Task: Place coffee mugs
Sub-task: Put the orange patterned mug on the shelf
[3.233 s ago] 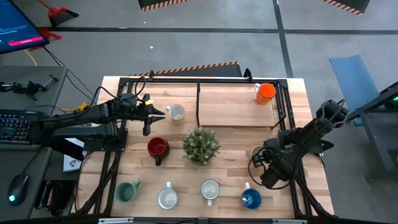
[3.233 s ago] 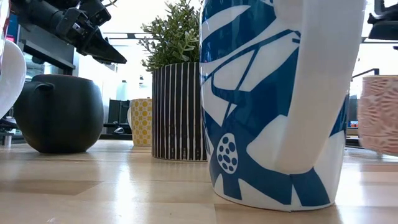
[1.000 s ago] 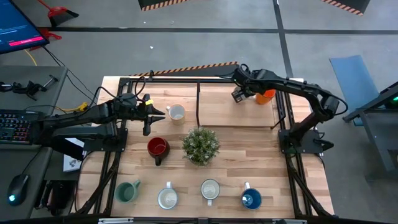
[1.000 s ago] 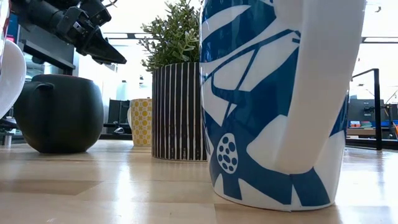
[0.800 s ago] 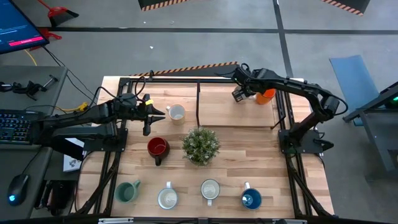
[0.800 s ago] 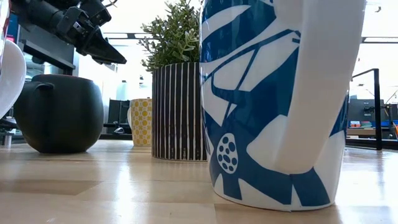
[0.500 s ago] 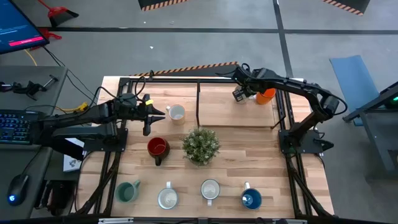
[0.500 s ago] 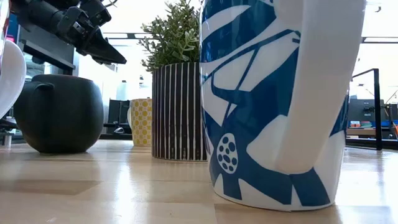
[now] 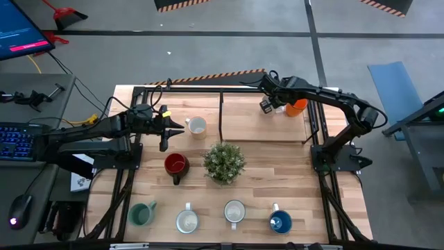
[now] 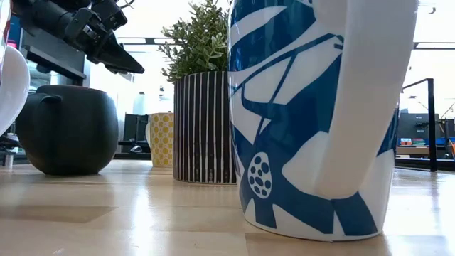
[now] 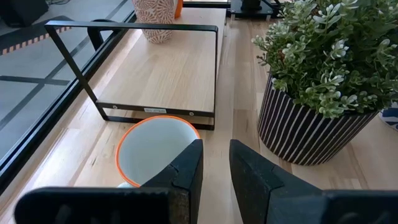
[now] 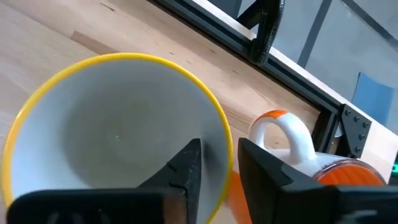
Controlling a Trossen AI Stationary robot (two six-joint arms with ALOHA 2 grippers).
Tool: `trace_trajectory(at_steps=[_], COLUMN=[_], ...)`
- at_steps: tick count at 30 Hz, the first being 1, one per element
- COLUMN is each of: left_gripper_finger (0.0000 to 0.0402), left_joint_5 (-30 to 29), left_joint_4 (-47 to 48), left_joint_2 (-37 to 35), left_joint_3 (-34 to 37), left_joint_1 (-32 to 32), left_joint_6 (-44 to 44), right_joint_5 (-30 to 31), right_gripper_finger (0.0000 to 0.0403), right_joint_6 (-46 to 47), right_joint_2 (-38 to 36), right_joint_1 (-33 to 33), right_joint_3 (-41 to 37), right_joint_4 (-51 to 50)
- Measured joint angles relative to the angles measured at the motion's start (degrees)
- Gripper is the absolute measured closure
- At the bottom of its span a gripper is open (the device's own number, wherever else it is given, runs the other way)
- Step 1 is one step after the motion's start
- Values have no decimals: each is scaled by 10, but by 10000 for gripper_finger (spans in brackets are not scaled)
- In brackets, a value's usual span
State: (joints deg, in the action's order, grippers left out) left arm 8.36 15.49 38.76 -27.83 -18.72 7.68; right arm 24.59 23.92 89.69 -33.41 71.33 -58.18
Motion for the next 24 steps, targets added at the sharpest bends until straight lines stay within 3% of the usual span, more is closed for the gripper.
trace_trajectory(at_steps=[11,18,24], left_gripper_finger=[332,332,332], left_joint_5=[0,0,0], left_joint_4=[2,2,2], left_joint_2=[0,0,0], left_joint_3=[0,0,0], left_joint_1=[0,0,0], left_joint_6=[0,0,0], right_joint_5=[2,-90,-90], right_gripper_finger=[318,318,320], right_joint_6=[-15,-62,-64], right_joint_2=[0,2,28], right_joint_1=[1,26,53], right_joint_3=[90,104,103], right_joint_4=[-43,23,32])
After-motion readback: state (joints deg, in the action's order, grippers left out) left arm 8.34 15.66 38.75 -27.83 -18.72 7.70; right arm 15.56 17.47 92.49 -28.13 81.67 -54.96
